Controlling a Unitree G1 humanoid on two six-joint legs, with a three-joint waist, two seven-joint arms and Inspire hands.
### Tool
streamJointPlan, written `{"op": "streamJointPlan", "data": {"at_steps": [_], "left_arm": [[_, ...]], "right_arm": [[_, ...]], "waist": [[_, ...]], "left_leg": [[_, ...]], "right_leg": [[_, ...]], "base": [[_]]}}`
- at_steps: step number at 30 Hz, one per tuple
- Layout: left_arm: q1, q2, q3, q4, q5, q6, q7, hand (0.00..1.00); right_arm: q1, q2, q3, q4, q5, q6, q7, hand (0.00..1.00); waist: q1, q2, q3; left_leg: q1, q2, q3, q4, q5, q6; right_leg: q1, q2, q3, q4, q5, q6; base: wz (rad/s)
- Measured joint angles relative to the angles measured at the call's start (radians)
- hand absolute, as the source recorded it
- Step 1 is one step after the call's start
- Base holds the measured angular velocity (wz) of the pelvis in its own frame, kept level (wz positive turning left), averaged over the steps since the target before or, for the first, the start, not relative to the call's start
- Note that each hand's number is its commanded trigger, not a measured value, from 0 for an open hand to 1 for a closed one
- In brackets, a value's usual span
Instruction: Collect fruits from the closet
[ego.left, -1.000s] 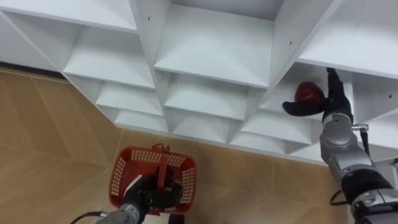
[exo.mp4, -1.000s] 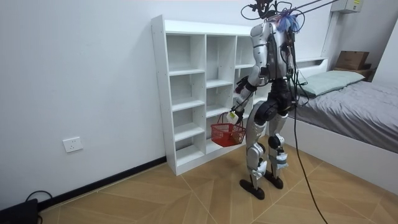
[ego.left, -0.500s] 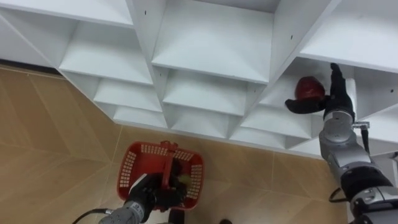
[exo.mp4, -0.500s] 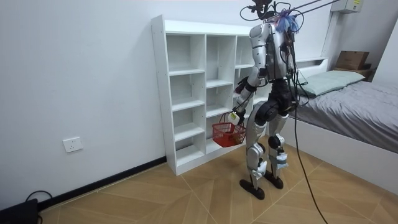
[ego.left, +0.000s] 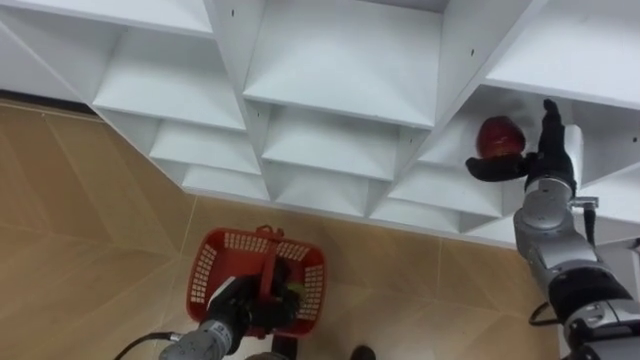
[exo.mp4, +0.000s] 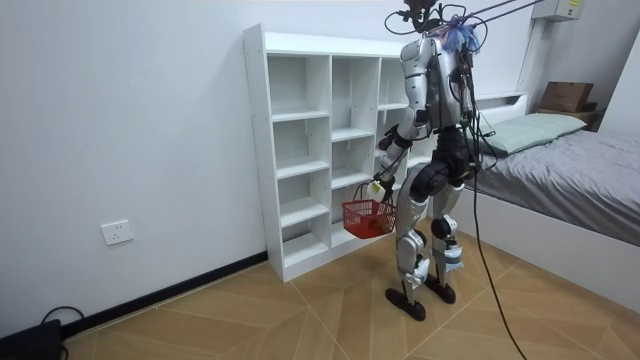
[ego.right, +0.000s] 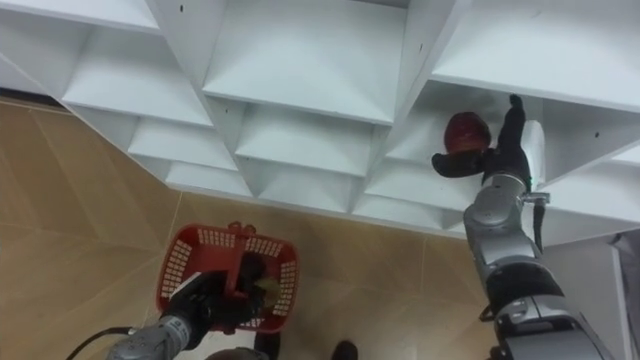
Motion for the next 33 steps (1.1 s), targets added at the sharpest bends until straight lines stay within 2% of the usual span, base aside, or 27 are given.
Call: {"op": "streamJointPlan", "data": {"at_steps": [9, 14, 23, 33], "left_arm": [[-0.009, 0.0, -0.001, 0.0, -0.002, 0.0, 0.0, 1.0], [-0.007, 0.0, -0.004, -0.001, -0.007, 0.0, 0.0, 1.0], [-0.009, 0.0, -0.035, -0.001, -0.014, 0.0, 0.0, 1.0], [-0.014, -0.008, -0.042, -0.001, -0.02, 0.0, 0.001, 1.0]], "right_arm": [[-0.006, -0.003, 0.001, 0.001, -0.001, 0.002, -0.002, 0.0], [-0.007, -0.003, 0.001, 0.0, -0.001, 0.018, -0.001, 0.0], [-0.009, -0.003, 0.001, 0.0, -0.001, 0.021, 0.001, 0.0], [-0.01, -0.014, 0.003, 0.0, -0.001, 0.021, 0.004, 0.0]], "waist": [[0.001, -0.001, 0.0006], [0.002, 0.0, 0.001], [0.004, 0.002, 0.0023], [0.025, 0.004, 0.0012]], "left_leg": [[-0.035, 0.001, 0.0, 0.017, 0.001, 0.001], [-0.043, 0.001, 0.0, 0.018, 0.002, 0.003], [-0.043, 0.001, 0.0, 0.017, 0.001, 0.002], [-0.043, 0.001, 0.0, 0.015, 0.002, 0.002]], "right_leg": [[-0.034, -0.001, -0.001, 0.016, -0.001, -0.002], [-0.043, -0.002, 0.0, 0.018, -0.002, -0.003], [-0.044, -0.002, 0.0, 0.018, -0.002, -0.004], [-0.046, -0.001, 0.001, 0.018, -0.002, -0.004]], "base": [[0.0], [0.0], [0.0], [0.0]]}}
